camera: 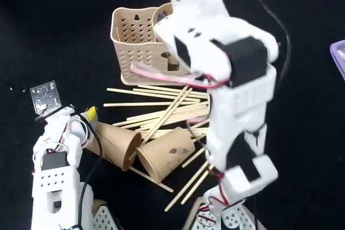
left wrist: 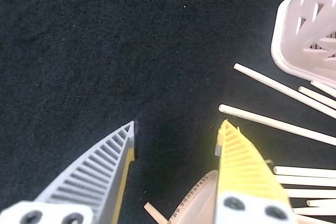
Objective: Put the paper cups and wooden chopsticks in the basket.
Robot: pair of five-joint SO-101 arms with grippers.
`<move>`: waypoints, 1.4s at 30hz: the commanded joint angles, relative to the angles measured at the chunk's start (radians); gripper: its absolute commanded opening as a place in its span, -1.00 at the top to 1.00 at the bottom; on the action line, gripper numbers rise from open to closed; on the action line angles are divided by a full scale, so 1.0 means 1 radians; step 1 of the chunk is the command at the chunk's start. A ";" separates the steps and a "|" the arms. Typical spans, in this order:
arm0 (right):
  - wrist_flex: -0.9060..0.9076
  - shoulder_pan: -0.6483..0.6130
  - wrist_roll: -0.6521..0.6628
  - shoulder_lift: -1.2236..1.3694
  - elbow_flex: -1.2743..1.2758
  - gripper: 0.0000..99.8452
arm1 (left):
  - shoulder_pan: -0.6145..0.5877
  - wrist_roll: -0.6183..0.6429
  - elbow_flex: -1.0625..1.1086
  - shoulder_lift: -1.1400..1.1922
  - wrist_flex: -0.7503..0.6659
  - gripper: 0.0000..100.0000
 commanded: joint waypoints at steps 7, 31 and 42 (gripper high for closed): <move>0.031 -0.163 -0.080 -0.544 0.677 0.64 | -0.010 -0.002 -0.005 -0.015 -0.018 0.50; -0.322 -0.635 -0.199 -0.943 1.839 0.46 | -0.047 -0.002 -0.007 -0.015 -0.018 0.50; -0.365 -0.578 -0.216 -0.800 1.925 0.36 | -0.047 -0.002 -0.007 -0.015 -0.018 0.50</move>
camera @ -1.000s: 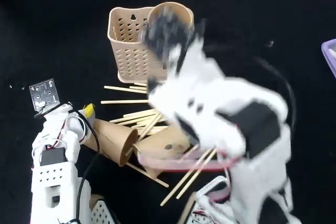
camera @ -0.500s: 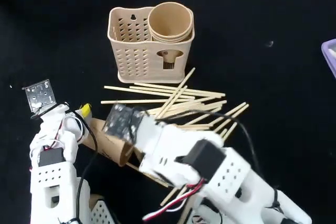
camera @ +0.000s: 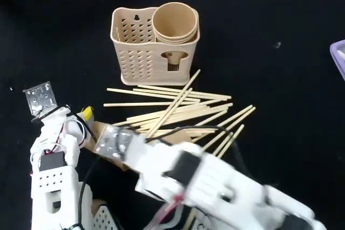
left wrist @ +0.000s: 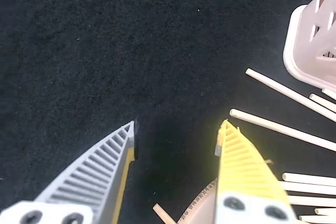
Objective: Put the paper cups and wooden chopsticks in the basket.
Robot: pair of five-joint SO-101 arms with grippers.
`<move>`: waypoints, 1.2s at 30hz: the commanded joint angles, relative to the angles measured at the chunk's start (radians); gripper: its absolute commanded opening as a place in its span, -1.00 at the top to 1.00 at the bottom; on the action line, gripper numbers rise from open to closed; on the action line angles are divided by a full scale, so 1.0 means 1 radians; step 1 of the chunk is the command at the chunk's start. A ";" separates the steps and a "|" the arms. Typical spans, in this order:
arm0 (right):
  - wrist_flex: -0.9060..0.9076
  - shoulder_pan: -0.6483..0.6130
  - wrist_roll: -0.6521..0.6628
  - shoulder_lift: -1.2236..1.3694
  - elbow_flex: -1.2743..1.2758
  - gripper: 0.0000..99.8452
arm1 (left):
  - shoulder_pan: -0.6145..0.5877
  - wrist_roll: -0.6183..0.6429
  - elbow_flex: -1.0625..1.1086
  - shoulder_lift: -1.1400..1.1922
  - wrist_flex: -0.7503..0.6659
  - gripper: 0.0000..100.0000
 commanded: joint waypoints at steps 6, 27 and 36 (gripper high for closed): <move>-0.008 0.189 0.252 0.039 -0.016 0.36 | -0.007 -0.002 -0.007 -0.015 -0.018 0.50; 0.247 0.732 0.450 -0.088 -0.254 0.98 | -0.007 -0.002 -0.008 -0.015 -0.018 0.50; 0.354 0.591 0.514 -0.266 -0.139 0.57 | -0.007 -0.002 -0.012 -0.015 -0.018 0.50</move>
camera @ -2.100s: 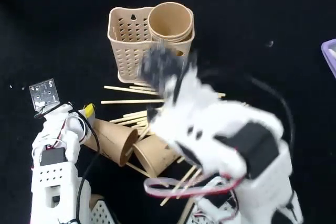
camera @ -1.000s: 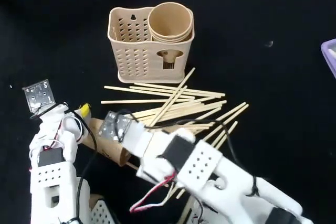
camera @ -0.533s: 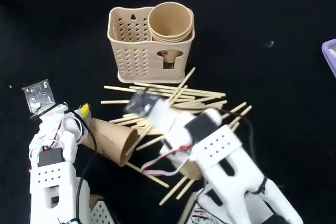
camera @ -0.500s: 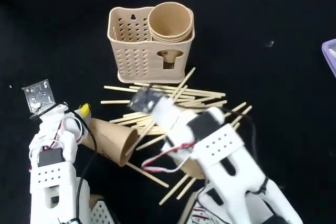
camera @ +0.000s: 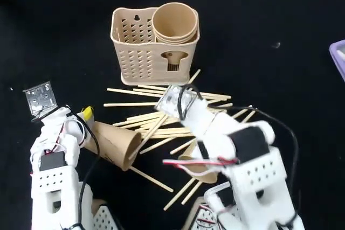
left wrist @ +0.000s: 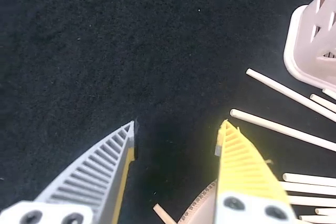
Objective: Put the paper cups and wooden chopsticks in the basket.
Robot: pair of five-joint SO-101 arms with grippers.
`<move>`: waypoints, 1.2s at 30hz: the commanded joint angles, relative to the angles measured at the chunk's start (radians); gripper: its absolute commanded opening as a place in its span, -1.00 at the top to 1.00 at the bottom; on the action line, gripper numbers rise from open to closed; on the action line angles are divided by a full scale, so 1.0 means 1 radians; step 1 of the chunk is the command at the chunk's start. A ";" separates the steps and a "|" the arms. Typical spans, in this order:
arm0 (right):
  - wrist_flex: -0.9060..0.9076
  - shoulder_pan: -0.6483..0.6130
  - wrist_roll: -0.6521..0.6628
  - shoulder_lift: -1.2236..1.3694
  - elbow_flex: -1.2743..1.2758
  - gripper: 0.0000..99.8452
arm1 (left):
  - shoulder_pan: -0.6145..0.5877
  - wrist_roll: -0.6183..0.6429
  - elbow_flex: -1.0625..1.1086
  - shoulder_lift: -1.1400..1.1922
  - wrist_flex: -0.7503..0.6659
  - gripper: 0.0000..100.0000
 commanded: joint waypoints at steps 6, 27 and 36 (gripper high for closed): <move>-0.038 -0.157 0.032 -0.021 0.113 0.48 | -0.005 -0.002 -0.010 -0.015 -0.018 0.50; -0.052 -0.123 0.212 0.219 0.111 0.48 | -0.007 -0.002 -0.010 -0.015 -0.018 0.50; -0.150 0.192 0.397 0.219 0.105 0.48 | -0.007 -0.002 -0.012 -0.015 -0.018 0.50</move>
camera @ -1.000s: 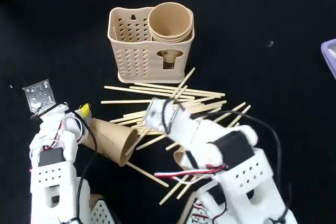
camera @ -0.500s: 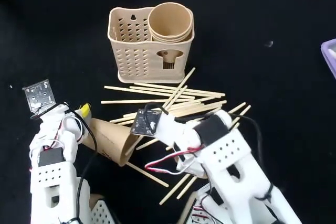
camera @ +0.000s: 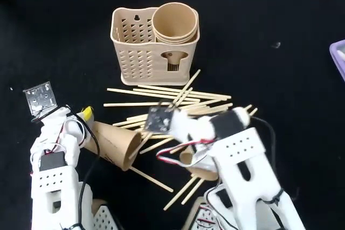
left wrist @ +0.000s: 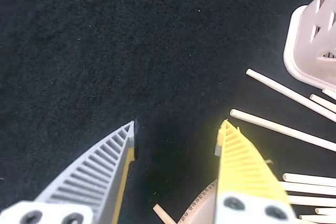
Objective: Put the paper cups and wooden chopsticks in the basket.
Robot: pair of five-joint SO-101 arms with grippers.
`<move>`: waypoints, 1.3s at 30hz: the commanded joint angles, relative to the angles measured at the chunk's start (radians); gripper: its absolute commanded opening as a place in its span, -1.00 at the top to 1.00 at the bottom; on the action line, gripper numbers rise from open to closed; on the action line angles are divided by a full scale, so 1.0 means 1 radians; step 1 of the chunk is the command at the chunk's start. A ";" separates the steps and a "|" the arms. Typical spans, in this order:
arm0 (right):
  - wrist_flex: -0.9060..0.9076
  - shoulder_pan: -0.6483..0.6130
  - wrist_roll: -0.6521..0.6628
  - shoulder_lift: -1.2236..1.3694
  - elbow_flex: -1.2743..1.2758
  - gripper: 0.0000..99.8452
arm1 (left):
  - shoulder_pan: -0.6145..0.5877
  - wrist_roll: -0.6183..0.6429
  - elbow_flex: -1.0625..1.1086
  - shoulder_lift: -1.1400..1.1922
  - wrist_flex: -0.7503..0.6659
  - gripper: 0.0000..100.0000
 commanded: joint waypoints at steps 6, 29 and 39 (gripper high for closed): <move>-0.117 0.229 0.061 0.004 -0.028 0.80 | -0.007 -0.002 -0.013 -0.015 -0.018 0.50; -0.612 0.795 -0.121 0.061 -0.035 0.98 | -0.007 -0.002 -0.015 -0.015 -0.014 0.50; -0.621 0.868 -0.121 0.139 -0.068 0.98 | -0.007 -0.002 -0.015 -0.015 -0.014 0.50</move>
